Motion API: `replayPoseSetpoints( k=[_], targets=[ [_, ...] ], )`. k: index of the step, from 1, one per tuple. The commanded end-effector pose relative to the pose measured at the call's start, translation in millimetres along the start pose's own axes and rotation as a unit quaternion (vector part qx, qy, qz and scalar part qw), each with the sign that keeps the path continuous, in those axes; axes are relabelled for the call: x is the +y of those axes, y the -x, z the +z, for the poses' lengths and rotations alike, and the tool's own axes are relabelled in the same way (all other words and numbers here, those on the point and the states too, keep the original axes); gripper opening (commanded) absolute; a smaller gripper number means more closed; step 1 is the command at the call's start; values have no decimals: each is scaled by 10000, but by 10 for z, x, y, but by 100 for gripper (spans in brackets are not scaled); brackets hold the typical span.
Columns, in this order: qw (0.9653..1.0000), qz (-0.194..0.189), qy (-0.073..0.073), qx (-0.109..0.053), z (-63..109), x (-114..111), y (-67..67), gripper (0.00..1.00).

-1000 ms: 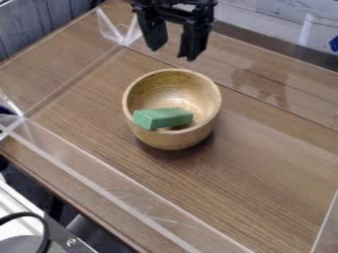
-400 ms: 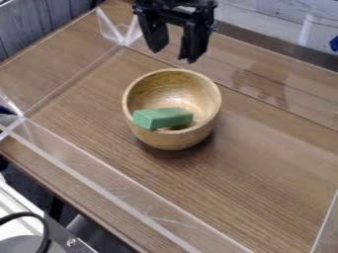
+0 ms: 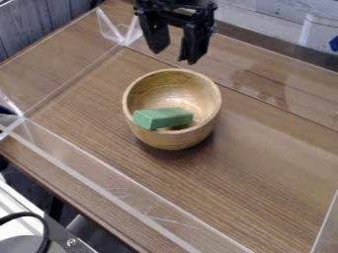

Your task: Put the green block in the brown bowl

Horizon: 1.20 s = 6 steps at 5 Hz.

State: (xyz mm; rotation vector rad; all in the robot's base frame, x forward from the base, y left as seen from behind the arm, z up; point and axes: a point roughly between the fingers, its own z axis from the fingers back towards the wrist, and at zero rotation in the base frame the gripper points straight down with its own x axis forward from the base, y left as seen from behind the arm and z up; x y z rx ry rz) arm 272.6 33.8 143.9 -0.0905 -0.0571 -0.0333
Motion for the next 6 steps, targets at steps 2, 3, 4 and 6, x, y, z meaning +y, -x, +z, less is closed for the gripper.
replayPoseSetpoints(
  k=[2,3,4,6],
  targets=[
    [9996,-72,-30,-260,96,-1,-52,100],
    [9996,-95,-16,-270,87,-1,-66,100],
    [9996,-108,-4,-274,77,1,-77,100],
    [9995,-147,9,-285,67,2,-98,100]
  ],
)
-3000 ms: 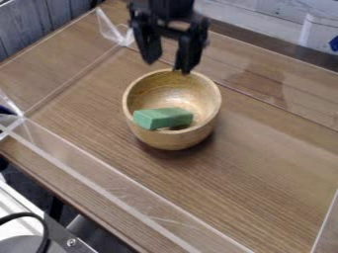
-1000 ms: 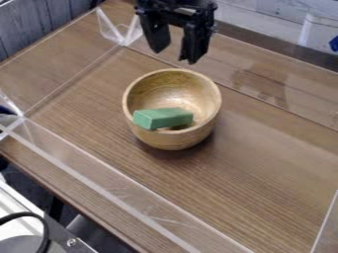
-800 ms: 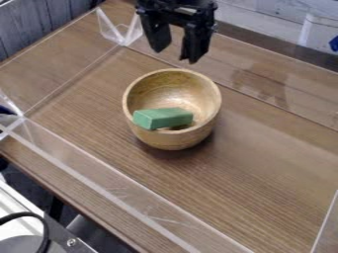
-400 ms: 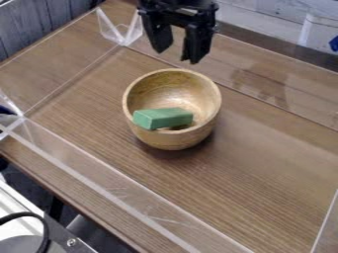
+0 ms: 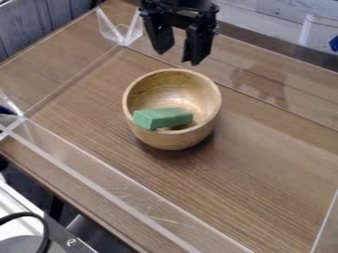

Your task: Put the green block in the brown bowl

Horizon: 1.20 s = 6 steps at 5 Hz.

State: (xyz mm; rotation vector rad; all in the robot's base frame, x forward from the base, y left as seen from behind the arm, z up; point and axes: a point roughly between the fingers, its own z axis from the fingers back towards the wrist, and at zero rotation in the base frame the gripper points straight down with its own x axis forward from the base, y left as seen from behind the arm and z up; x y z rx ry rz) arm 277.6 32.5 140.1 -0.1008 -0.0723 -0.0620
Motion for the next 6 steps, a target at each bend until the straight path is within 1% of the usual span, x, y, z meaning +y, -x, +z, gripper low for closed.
replayPoseSetpoints(
  k=[1,2,3,4,5,6],
  targets=[
    [9998,-89,-27,-156,58,-95,-73,100],
    [9998,-189,1,-103,6,-219,-97,100],
    [9995,-297,41,-83,-58,-388,-140,100],
    [9992,-391,93,-87,-176,-607,-201,100],
    [9991,-389,113,-89,-205,-719,-200,100],
    [9992,-332,138,-185,-101,-685,-164,100]
  ],
)
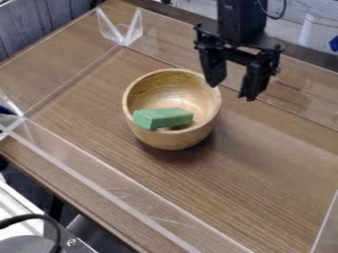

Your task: Put the green block in the brown bowl

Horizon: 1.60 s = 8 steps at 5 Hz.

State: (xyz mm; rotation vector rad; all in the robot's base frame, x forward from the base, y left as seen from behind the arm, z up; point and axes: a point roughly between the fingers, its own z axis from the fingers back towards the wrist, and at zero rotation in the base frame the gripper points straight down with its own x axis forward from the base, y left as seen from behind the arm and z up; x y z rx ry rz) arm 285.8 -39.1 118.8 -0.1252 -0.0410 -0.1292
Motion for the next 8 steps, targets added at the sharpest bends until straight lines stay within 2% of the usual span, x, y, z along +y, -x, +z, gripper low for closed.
replayPoseSetpoints(
  k=[1,2,4,6,8],
  targets=[
    [9988,32,23,-487,343,25,-26,100],
    [9984,134,51,-545,377,107,-26,100],
    [9974,410,29,-591,300,232,-50,100],
    [9975,553,-1,-444,156,210,-73,100],
    [9979,517,-33,-397,172,136,-82,100]
  ],
)
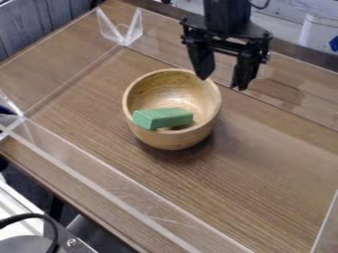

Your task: Put the green block in the brown bowl

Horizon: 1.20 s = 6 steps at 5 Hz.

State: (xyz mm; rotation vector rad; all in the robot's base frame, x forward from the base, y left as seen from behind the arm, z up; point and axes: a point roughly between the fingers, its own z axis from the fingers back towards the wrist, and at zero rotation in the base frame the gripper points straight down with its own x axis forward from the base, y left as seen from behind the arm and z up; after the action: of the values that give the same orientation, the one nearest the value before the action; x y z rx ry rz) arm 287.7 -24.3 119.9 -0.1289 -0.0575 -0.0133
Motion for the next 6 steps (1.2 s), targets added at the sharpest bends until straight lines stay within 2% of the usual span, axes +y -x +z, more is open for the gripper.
replayPoseSetpoints(
  k=[1,6],
  targets=[
    [9996,-87,-12,-285,171,-59,-88,100],
    [9992,-149,37,-361,269,-99,-104,100]
  ],
)
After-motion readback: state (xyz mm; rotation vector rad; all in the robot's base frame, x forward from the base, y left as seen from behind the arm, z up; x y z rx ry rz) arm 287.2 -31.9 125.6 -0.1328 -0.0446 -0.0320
